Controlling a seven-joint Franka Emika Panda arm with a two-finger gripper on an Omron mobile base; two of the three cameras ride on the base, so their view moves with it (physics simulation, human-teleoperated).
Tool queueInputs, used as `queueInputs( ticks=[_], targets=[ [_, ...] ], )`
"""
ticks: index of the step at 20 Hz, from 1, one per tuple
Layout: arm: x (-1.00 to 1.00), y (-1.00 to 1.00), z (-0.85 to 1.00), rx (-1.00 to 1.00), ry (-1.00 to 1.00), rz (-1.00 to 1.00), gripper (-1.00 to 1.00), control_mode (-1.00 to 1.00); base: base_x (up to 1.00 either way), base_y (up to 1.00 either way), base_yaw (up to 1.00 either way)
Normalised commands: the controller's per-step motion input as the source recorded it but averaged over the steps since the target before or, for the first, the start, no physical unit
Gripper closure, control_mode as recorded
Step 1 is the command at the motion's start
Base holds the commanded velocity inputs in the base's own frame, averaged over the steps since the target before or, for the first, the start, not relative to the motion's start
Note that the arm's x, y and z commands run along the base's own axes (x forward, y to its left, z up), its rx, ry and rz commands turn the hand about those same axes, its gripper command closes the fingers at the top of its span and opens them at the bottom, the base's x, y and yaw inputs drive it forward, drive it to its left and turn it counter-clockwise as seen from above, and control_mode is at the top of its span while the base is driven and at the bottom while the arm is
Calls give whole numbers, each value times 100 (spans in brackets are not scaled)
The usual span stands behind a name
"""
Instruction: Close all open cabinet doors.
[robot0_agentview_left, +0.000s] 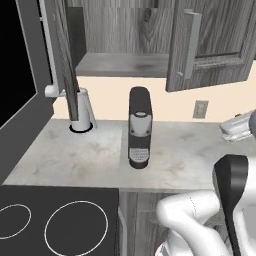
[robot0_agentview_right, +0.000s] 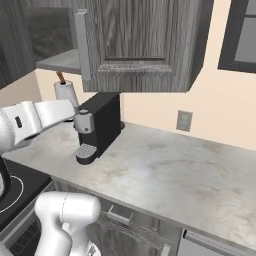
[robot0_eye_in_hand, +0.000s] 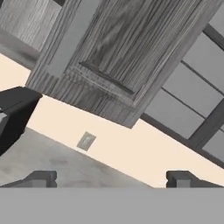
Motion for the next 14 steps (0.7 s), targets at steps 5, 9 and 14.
queueInputs(
  ticks=[5, 9, 14],
  targets=[
    [2, -27, 8, 0, -8, 32, -100, -100, 0, 0, 0],
    [41, -25, 10, 0, -6, 32, -100, -100, 0, 0, 0],
    [68, -11, 4, 0, -9, 25, -100, -100, 0, 0, 0]
  ],
)
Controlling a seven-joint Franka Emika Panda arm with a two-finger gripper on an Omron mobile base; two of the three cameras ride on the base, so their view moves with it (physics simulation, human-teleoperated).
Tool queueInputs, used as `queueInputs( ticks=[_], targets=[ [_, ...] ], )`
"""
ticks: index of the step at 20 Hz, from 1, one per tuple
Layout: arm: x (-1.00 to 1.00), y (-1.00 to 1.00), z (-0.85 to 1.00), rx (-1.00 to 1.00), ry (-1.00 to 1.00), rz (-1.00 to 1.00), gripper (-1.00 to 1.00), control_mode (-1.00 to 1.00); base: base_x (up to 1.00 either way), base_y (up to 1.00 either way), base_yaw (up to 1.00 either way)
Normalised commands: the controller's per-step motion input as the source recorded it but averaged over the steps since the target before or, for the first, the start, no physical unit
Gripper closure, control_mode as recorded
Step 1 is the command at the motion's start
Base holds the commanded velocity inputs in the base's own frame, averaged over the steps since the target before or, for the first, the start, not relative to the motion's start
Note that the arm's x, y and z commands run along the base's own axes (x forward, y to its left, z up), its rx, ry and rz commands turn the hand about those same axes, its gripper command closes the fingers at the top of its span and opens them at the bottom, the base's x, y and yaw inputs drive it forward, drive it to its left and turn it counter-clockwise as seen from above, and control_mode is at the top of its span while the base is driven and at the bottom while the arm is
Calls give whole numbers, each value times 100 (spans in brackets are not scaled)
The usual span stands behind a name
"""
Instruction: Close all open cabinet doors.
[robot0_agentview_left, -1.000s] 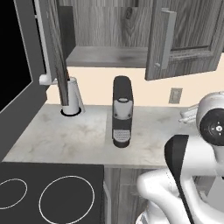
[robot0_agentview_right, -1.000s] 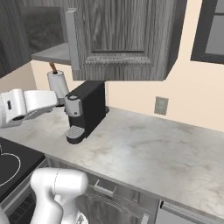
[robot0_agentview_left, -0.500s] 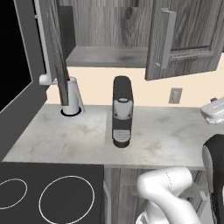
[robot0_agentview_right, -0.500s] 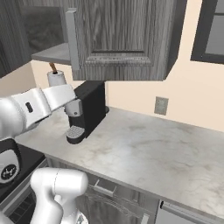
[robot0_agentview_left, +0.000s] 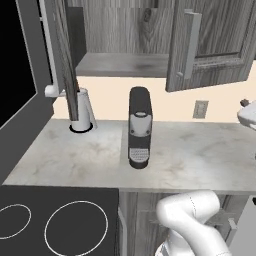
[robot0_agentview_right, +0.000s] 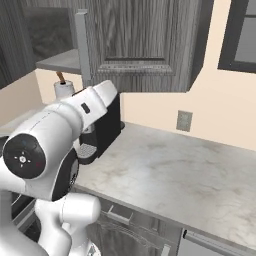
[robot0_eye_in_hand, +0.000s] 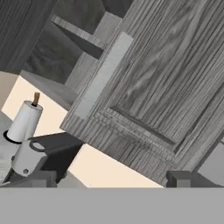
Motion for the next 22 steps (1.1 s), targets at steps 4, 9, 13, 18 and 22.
queueInputs(
  ticks=[4, 9, 13, 18, 22],
  targets=[
    [85, 0, 2, 0, -6, 19, -100, -100, 0, 0, 0],
    [91, 0, 0, 0, -4, 16, -100, -100, 0, 0, 0],
    [97, 0, 0, 0, -2, 15, -100, -100, 0, 0, 0],
    [100, 0, 0, 0, 0, 13, -100, -100, 0, 0, 0],
    [100, 0, 0, 0, 0, 10, -100, -100, 0, 0, 0]
  ],
)
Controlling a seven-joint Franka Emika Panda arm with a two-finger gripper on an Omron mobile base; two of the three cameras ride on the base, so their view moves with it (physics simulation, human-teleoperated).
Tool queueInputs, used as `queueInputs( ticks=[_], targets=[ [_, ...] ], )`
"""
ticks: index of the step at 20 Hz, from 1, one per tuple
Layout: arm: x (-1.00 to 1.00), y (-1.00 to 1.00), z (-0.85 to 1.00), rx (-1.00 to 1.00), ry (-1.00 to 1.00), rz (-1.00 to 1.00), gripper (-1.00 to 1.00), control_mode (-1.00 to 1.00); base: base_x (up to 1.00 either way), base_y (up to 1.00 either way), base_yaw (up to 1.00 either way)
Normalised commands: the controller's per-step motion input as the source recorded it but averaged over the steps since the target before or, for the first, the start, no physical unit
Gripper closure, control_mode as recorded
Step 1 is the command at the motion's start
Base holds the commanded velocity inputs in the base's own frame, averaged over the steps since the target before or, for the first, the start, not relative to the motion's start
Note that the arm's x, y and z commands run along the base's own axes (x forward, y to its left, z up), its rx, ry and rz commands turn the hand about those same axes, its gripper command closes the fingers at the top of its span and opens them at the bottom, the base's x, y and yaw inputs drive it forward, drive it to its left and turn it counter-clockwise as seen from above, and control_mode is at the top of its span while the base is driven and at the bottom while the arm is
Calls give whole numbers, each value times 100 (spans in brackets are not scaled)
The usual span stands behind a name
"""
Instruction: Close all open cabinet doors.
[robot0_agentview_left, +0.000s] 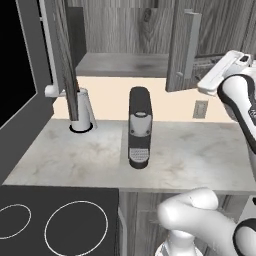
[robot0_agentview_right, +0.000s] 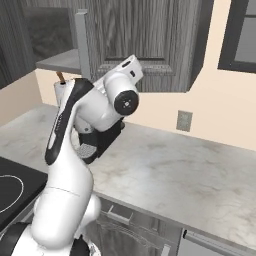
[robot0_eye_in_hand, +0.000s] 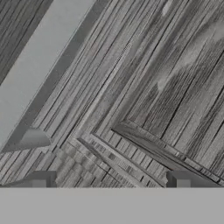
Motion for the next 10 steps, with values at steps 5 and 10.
queueInputs(
  ticks=[5, 10],
  targets=[
    [100, 0, 0, 0, 0, 6, -100, -100, 0, 0, 0],
    [100, 0, -1, 0, 0, 2, -100, -100, 0, 0, 0]
  ],
)
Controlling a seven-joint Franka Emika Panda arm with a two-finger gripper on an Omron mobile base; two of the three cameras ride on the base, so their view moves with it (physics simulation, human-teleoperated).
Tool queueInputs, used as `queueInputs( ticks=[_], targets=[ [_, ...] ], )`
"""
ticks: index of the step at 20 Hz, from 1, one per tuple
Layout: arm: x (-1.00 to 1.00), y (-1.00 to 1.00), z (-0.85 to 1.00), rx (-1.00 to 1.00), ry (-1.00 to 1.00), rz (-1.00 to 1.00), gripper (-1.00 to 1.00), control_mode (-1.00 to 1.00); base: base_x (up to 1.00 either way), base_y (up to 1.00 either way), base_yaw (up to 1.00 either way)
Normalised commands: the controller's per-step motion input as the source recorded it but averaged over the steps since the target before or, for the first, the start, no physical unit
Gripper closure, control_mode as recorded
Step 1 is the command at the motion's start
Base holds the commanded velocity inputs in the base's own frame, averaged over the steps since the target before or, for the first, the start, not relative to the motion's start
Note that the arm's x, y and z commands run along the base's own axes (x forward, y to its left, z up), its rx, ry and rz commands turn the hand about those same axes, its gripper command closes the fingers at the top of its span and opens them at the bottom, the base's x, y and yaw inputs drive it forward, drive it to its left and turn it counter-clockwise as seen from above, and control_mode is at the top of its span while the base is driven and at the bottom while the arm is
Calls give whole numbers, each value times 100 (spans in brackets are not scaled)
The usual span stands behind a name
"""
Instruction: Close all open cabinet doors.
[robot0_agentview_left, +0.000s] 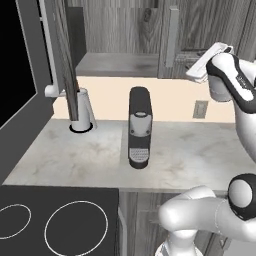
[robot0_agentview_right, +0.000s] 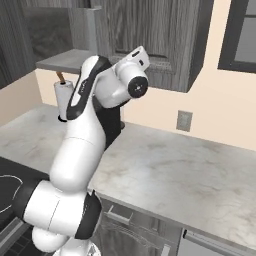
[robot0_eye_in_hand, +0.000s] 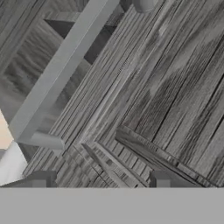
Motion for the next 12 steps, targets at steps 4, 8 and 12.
queueInputs(
  ticks=[4, 8, 12],
  targets=[
    [70, 18, -16, -3, 0, 0, -100, -100, 0, 0, 0],
    [7, 58, -37, -12, 0, 0, -100, -100, 0, 0, 0],
    [-26, 76, -19, -16, 0, 0, -100, -100, 0, 0, 0]
  ],
)
